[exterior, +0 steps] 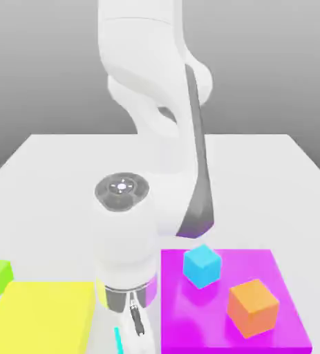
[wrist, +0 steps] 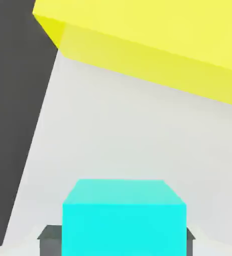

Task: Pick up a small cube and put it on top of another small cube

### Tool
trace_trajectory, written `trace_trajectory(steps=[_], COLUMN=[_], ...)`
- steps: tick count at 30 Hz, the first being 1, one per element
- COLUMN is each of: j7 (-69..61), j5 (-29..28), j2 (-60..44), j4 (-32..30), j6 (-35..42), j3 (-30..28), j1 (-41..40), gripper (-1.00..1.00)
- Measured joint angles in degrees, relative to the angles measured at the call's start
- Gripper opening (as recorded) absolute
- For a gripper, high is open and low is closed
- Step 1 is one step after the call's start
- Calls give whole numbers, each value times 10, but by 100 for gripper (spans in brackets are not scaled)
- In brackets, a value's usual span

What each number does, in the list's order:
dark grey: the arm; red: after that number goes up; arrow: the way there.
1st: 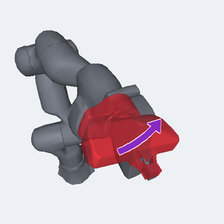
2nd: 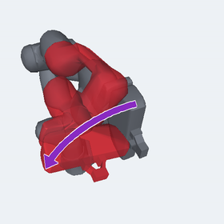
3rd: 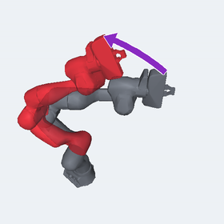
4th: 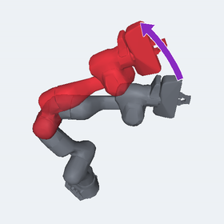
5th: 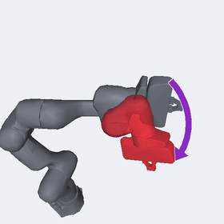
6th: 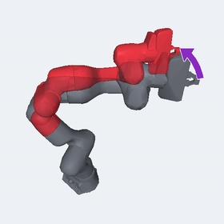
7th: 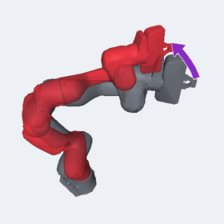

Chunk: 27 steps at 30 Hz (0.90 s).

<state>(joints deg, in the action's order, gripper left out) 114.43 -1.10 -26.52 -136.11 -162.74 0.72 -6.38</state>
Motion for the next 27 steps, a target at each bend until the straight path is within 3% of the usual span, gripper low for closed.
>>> trace_trajectory(steps=[5, 14, 20, 26, 27], j7=[-8, -198, -287, -289, -288], j5=[6, 77, 64, 34, 33], j2=[89, 275, 392, 333, 322], j4=[-20, -103, -160, -194, -197], j6=[68, 167, 228, 138, 126], j3=[5, 76, 91, 103, 103], j1=[-2, 30, 65, 66, 65], gripper=[-100, -100, -100, -100, 100])
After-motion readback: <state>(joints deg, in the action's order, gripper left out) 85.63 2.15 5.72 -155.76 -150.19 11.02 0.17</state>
